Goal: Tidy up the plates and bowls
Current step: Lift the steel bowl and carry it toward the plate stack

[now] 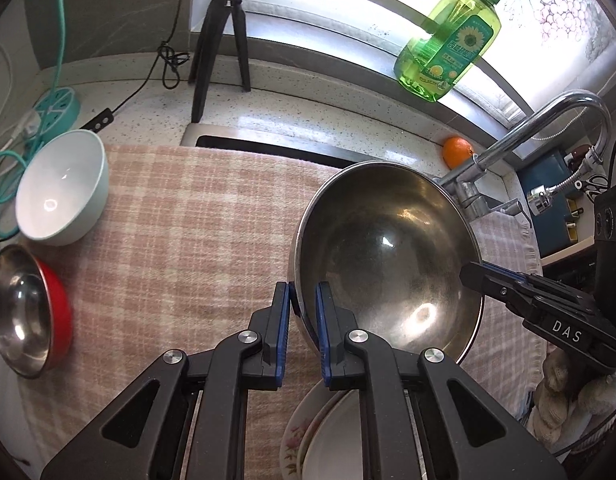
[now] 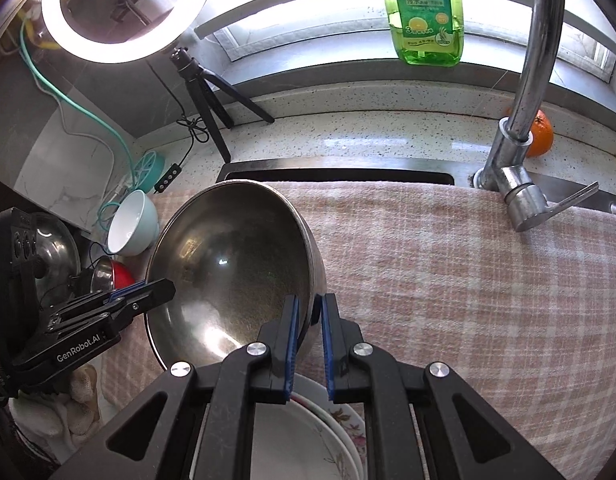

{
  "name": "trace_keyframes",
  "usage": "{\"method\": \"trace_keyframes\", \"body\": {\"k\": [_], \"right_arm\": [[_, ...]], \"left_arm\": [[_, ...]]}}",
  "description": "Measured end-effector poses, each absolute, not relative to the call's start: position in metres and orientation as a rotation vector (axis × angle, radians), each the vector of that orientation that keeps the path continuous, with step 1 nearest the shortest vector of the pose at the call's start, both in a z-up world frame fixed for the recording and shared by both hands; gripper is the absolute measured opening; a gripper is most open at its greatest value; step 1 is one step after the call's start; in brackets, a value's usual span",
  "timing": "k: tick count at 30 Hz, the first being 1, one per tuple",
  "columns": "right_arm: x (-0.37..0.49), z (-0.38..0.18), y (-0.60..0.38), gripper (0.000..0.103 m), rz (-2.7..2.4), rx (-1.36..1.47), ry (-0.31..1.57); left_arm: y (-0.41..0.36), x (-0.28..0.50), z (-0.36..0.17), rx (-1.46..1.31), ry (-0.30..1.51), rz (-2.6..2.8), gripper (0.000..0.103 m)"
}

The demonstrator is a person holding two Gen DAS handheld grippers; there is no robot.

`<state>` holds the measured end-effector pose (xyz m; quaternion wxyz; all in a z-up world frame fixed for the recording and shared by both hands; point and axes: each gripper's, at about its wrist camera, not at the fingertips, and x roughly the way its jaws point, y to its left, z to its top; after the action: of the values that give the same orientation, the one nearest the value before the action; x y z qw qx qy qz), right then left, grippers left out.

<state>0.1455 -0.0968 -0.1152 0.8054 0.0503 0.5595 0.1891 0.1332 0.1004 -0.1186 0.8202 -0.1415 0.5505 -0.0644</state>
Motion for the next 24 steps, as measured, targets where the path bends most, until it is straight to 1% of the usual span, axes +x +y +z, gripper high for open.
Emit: {"method": "trace_keyframes", "body": {"k": [12, 24], "right_arm": [[0.121, -0.118, -0.039, 0.011, 0.494, 0.066, 1.211], [0.084, -0.134, 0.008, 0.011, 0.589, 0.041, 1.258]], "left_arm": [[0.155, 0.091, -0.116, -0.362, 1.155, -0.055, 0.011], [0.195, 0.039, -0.128, -0.420, 1.169, 0.018, 0.011]]}}
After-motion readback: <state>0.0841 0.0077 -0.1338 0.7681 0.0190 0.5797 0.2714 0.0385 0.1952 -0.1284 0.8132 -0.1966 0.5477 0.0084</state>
